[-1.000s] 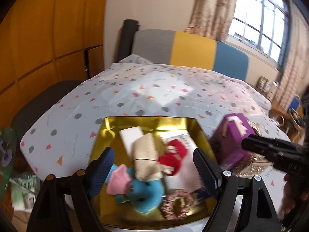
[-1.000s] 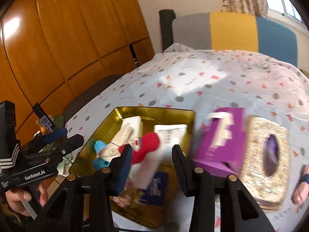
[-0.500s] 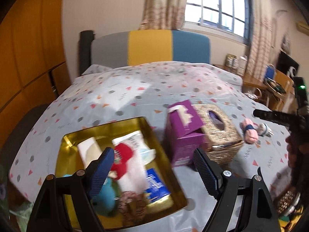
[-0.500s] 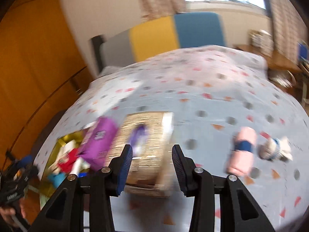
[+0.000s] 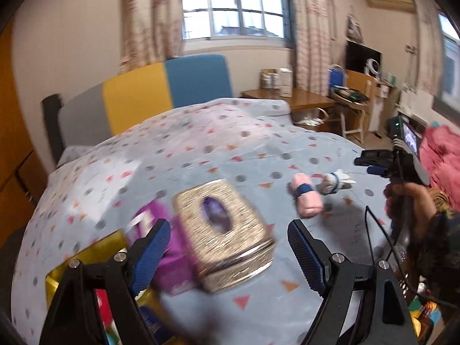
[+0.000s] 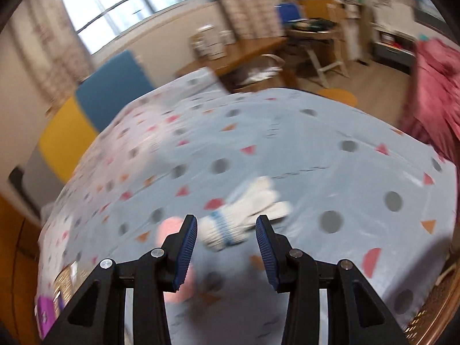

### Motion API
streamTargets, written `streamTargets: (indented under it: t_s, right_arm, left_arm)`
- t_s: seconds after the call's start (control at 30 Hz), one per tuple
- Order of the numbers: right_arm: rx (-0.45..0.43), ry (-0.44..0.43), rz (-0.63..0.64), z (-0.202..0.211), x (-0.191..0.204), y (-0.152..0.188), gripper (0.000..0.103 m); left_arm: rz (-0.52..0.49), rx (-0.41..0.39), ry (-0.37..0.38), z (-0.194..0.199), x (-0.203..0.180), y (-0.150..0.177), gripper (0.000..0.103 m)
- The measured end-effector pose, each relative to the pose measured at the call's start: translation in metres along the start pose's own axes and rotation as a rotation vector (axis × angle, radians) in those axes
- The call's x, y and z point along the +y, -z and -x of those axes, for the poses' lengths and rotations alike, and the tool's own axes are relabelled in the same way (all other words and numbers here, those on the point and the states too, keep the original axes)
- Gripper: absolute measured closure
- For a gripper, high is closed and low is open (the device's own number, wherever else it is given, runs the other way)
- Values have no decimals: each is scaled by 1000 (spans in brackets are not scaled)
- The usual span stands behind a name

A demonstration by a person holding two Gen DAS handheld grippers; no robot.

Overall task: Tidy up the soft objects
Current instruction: 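Grasp the pink towel roll with the left gripper while the right gripper reaches the white glove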

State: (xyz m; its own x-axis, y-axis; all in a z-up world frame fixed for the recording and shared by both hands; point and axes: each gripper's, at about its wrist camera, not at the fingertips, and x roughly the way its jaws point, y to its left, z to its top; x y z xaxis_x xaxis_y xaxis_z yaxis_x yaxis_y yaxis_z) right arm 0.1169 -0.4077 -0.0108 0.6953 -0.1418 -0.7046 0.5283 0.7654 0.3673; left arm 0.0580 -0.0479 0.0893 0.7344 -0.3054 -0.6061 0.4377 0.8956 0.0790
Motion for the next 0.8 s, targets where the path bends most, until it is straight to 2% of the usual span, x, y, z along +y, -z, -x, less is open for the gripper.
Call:
streamTargets:
  t_s: [0.1, 0.13, 0.27, 0.43, 0.6, 0.7, 0.8]
  right_arm:
    - [1, -1, -63, -7, -18, -1, 60]
    - [-7, -26, -87, -6, -22, -3, 60]
    - [-72, -82, -123, 3, -28, -5, 60]
    - [-76, -127, -190, 6, -35, -4, 60]
    - [-72, -149, -164, 7, -29, -4, 60]
    - [-61, -162, -150, 5, -25, -3, 60]
    - [-54, -173, -150, 4, -25, -2, 60]
  left_arm:
    - [-16, 44, 72, -27, -24, -18, 19]
    - [-19, 68, 108, -40, -35, -25, 19]
    - [-26, 152, 164, -91, -73, -39, 19]
    - [-55, 272, 180, -171, -118, -46, 27]
    - [8, 394, 201, -244, -131, -46, 31]
    - [28, 441, 214, -273, -135, -41, 29]
    - [40, 454, 190, -296, -138, -37, 29]
